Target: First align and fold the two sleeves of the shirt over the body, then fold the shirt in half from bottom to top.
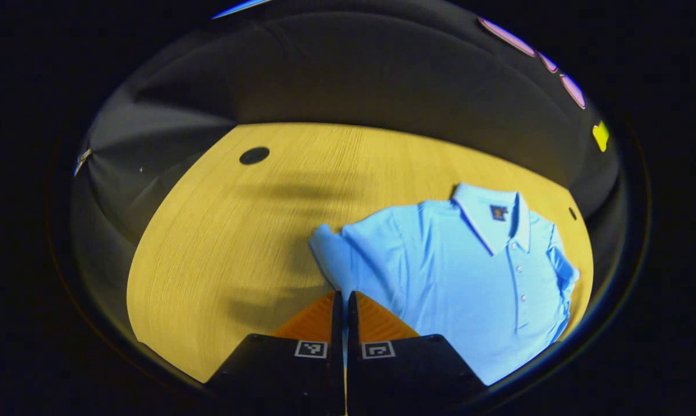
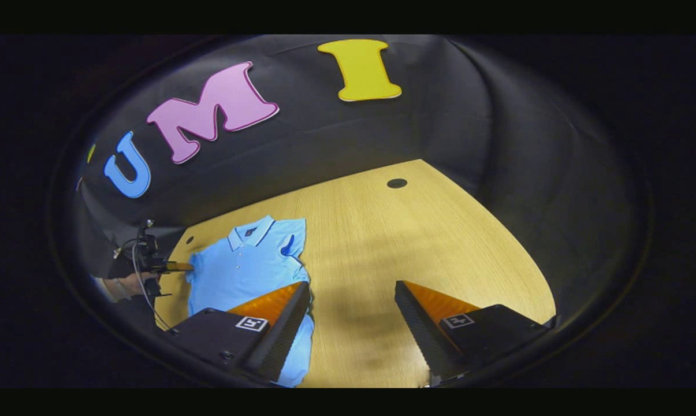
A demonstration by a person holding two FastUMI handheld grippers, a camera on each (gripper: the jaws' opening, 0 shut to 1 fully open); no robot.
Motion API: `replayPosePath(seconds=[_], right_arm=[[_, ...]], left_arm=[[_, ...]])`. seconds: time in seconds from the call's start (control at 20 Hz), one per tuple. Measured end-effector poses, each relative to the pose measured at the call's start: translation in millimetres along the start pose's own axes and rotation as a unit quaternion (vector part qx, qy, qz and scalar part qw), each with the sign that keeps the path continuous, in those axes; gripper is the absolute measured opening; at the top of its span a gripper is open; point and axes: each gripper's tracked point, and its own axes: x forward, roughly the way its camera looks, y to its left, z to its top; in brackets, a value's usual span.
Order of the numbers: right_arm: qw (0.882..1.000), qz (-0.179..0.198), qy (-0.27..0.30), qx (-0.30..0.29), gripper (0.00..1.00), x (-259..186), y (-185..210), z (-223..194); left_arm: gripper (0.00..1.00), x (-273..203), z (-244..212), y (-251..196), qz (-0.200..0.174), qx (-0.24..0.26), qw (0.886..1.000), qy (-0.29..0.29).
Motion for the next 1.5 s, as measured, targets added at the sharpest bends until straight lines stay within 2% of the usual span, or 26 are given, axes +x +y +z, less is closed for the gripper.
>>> replayPosePath(seconds=[0.15,0.3,0.35,0.4,0.5,0.55,0.6,0.75,0.9,1.05,1.15,1.25,1.5], right_arm=[[1.000,-0.001,-0.003,0.000,0.93,-0.2,1.0,0.7],[1.000,0.007,0.000,-0.005,0.93,0.5,10.1,-3.4],[1.000,0.009,0.001,-0.009,0.93,0.2,11.9,-5.2],[1.000,0.011,0.003,-0.013,0.93,0.2,14.4,-6.8],[1.000,0.012,0.006,-0.018,0.93,-1.1,16.8,-10.3],[1.000,0.013,0.007,-0.019,0.93,-1.9,19.4,-12.4],[1.000,0.016,0.008,-0.019,0.93,-2.8,21.4,-13.5],[0.999,0.024,0.012,-0.020,0.93,-3.0,31.1,-20.0],[0.999,0.039,0.017,-0.020,0.93,-5.3,45.3,-26.0],[0.998,0.056,0.030,-0.022,0.94,-13.8,56.2,-38.8],[0.997,0.065,0.046,-0.020,0.94,-21.8,60.4,-53.4],[0.995,0.072,0.066,-0.016,0.94,-29.3,64.7,-73.1],[0.990,0.083,0.109,-0.011,0.94,-48.4,71.5,-124.8]], left_arm=[[0.07,-16.2,15.7,-38.4,-0.073,0.039,0.996,-0.030],[0.07,-21.4,-2.9,-82.6,-0.142,0.068,0.988,0.003],[0.07,-18.3,-19.0,-89.4,-0.145,0.068,0.986,0.036],[0.08,-10.6,-36.0,-84.1,-0.129,0.076,0.987,0.063],[0.13,4.4,-54.9,-78.3,-0.104,0.086,0.987,0.089],[0.17,2.9,-58.3,-78.7,-0.103,0.080,0.987,0.094],[0.33,-1.9,-51.4,-84.9,-0.114,0.070,0.988,0.082],[0.95,-17.9,-41.0,-80.7,-0.113,0.079,0.988,0.067],[0.97,-50.9,-36.1,-70.1,-0.126,0.073,0.988,0.054],[0.97,-101.6,-51.4,-60.4,-0.163,0.036,0.984,0.059],[1.00,-131.7,-75.7,-49.9,-0.179,0.025,0.981,0.065],[0.97,-158.7,-112.4,-37.9,-0.186,0.023,0.979,0.080],[0.97,-204.4,-204.7,-18.0,-0.188,0.012,0.972,0.138]])
